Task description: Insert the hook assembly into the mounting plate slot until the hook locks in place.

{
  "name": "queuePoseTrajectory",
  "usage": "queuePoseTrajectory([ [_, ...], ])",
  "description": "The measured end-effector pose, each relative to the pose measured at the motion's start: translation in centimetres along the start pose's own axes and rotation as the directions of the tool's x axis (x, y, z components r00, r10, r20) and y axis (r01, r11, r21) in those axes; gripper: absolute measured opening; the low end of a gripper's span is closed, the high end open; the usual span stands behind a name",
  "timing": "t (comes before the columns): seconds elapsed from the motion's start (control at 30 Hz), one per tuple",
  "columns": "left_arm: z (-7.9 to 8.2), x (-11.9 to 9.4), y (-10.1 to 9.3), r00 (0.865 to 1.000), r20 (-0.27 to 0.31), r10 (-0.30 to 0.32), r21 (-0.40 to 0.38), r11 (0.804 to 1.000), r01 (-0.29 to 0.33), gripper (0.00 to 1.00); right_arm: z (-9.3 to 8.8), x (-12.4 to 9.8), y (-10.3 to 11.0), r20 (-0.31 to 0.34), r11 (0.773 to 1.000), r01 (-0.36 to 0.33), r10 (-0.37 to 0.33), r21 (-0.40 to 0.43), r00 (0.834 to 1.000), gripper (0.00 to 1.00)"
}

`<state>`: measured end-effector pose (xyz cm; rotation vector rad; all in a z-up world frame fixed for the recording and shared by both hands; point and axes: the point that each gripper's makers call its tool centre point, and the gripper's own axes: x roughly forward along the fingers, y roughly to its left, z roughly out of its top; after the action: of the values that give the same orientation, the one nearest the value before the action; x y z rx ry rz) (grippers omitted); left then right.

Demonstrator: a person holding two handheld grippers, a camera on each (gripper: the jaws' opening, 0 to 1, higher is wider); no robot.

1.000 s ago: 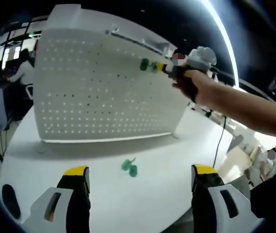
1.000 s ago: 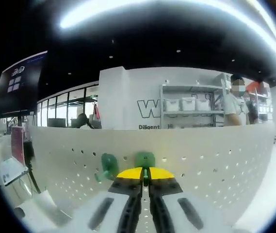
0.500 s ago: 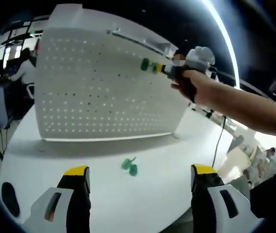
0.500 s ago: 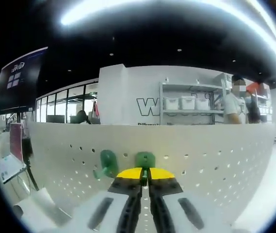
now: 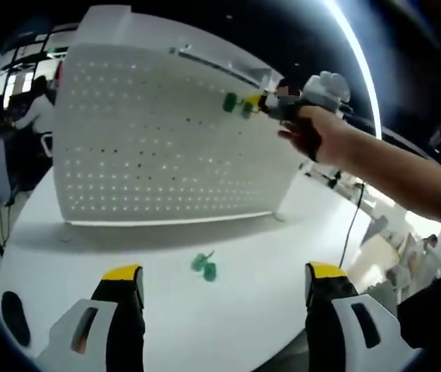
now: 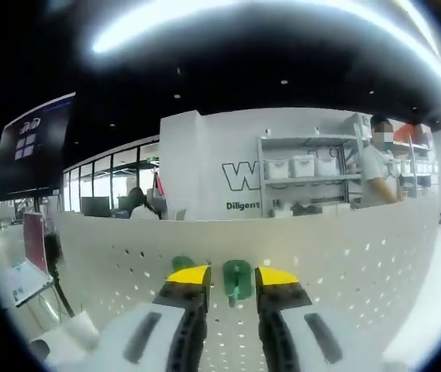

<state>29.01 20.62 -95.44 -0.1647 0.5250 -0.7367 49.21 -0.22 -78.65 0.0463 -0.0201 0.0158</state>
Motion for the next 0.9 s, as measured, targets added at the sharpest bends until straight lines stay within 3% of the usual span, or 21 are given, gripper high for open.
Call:
queuePoseTrajectory([
  [0.3,-0.6,0.2,-0.4,1.0,-0.022,-0.007,0.006,1.0,0.007,0.86,1.2,-2.4,-1.2,0.014,0.999,-0.037,0.037,-0.025,0.999,0.27],
  [0.5,-0.8,0.1,-0.4,1.0,-0.028,-0.006,0.006,1.0,0.006,0.86,-1.3,-5.1,-1.1,-0.074,0.99,-0.139,0.137,-0.022,0.988,0.29],
  [0.63,-1.1,0.0,-0.3,0.999,-0.036,0.0,0.007,1.0,0.001,0.86,-3.3,-7.5,-1.5,-0.118,0.984,-0.16,0.151,-0.073,0.982,0.29],
  [0.9,-1.7,-0.3,-0.5,0.998,-0.058,0.004,0.006,1.0,-0.003,0.86,-8.5,-11.4,-1.8,-0.224,0.981,-0.186,0.168,-0.061,0.96,0.3],
])
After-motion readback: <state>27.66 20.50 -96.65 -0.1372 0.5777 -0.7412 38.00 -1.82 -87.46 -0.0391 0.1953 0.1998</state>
